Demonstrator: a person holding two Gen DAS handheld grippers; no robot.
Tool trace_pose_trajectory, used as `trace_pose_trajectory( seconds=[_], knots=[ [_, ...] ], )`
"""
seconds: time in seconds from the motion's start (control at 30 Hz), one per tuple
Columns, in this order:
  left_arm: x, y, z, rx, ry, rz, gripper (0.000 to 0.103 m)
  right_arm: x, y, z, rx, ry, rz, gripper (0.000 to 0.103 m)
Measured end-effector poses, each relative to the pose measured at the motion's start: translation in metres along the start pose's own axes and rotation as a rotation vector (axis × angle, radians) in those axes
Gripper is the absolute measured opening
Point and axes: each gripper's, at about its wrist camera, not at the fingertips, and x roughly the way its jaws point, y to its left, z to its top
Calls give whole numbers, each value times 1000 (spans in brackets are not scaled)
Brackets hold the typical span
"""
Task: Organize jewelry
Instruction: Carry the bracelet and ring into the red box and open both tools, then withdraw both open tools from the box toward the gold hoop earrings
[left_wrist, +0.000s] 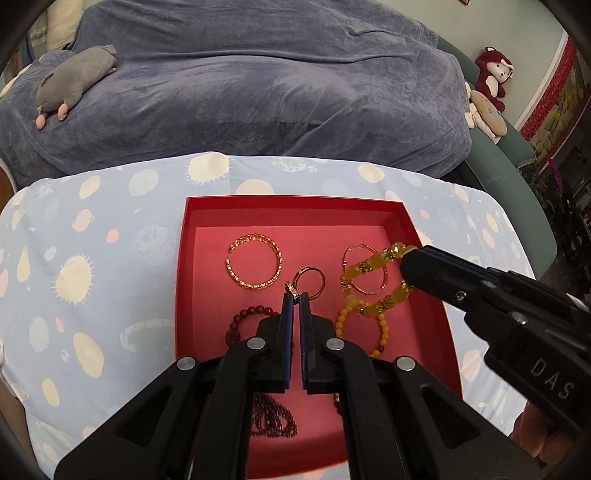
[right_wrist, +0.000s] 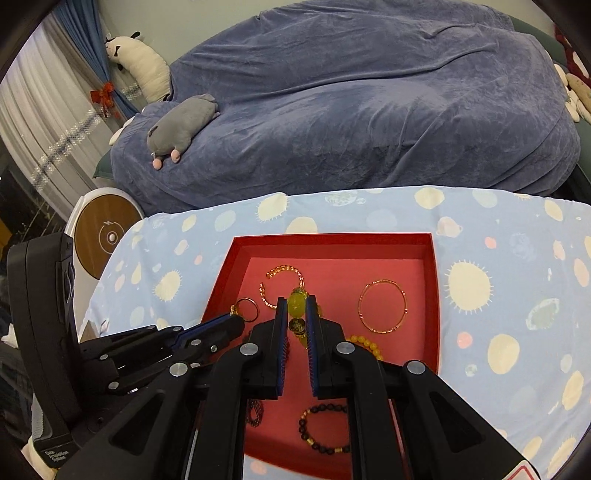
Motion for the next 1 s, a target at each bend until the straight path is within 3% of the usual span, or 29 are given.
trace_pose_trajectory(
  seconds=[0.23,0.53,0.63,0.7,0.73,1.0],
  knots=[
    [52,5,2,1,76,11,3,52,-25,-6,22,73,-41,10],
    [65,3,-9,4,92,19,4,58,-39,-17,1,69,-111,14],
    [58,2,-10,1,77,26,15,47,-36,-18,-7,39,-136,27],
    [47,1,-12,-2,44,44,36,34,-33,-20,-21,10,-150,34],
    [40,-1,-13,4,23,56,39,27,-31,-22,-29,-1,-153,34],
    [-15,-8,-39,12,-41,85,43,-27,-16,-48,-65,-47,-174,35]
  ],
)
